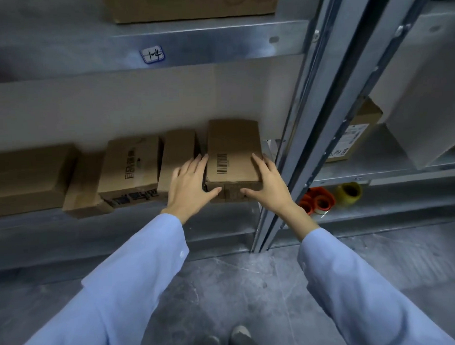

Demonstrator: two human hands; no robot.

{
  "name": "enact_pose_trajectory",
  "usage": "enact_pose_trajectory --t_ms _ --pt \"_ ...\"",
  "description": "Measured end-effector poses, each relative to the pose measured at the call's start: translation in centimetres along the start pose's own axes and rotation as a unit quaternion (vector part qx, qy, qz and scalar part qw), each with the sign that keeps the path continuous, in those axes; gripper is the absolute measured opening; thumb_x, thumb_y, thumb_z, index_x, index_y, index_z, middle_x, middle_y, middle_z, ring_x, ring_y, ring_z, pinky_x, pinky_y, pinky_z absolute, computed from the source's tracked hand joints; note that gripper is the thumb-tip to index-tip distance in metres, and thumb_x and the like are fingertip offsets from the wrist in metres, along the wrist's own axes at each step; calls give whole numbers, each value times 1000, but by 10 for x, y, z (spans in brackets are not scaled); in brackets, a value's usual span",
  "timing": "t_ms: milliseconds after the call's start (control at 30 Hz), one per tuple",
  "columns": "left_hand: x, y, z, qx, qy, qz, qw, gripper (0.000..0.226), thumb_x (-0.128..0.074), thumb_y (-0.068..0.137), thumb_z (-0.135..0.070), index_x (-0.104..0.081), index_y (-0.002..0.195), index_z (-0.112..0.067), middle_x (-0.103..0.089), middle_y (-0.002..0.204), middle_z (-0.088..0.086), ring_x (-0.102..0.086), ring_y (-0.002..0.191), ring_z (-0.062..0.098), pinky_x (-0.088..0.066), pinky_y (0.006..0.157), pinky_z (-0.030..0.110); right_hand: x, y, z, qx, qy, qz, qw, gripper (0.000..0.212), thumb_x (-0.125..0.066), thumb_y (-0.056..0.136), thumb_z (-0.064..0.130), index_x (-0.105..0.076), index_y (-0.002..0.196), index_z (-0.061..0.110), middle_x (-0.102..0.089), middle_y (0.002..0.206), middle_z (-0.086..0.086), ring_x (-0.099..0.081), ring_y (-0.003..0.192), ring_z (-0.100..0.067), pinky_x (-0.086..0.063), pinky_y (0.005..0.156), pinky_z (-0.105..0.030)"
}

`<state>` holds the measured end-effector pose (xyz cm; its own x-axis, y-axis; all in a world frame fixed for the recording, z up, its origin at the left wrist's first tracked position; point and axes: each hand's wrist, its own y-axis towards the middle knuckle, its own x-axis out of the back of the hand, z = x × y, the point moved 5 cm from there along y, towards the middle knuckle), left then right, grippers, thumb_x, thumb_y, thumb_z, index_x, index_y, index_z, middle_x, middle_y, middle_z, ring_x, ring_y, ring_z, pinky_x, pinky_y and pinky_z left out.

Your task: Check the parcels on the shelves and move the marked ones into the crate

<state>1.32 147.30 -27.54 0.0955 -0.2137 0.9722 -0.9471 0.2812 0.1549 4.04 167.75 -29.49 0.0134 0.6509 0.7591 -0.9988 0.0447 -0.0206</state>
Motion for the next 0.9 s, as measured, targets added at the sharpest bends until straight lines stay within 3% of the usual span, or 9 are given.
enact_pose_trajectory --t_ms 200,467,533,700,900 --pt "-8 9 -2 -9 -60 4 998 92 -68 79 -56 -27 153 -19 -47 147 4 -39 137 22 -27 109 36 -4 12 -7 -22 45 28 998 104 -82 76 33 -16 155 29 -24 160 -9 -28 145 -28 -31 115 -44" --pt "-7 9 -2 3 -123 -9 992 97 -75 75 -51 -26 153 -18 -59 133 4 -51 122 25 -32 107 36 -2 13 -8 -9 104 -2 995 103 -88 69 28 -28 153 24 -40 153 0 -37 141 -22 -33 116 -46" --pt "-2 5 0 -1 -142 -15 990 99 -76 75 -52 -24 153 -20 -58 134 4 -50 122 25 -33 107 37 0 9 -7 -5 121 -7 993 101 -88 69 31 -30 151 26 -41 153 3 -37 140 -18 -33 116 -44" --pt "17 -4 6 11 -229 -13 973 97 -77 75 -48 -22 153 -28 -43 150 -1 -43 134 23 -40 107 40 12 -6 6 4 178 -23 984 94 -86 73 30 -34 151 25 -41 152 7 -36 139 -9 -30 111 -24" --pt "38 -10 2 -7 -302 -17 953 86 -77 79 -42 -32 150 -21 -39 148 -5 -38 135 12 -28 107 21 27 -25 26 23 206 -34 978 88 -85 74 30 -36 148 27 -45 144 10 -42 133 -9 -39 113 -35"
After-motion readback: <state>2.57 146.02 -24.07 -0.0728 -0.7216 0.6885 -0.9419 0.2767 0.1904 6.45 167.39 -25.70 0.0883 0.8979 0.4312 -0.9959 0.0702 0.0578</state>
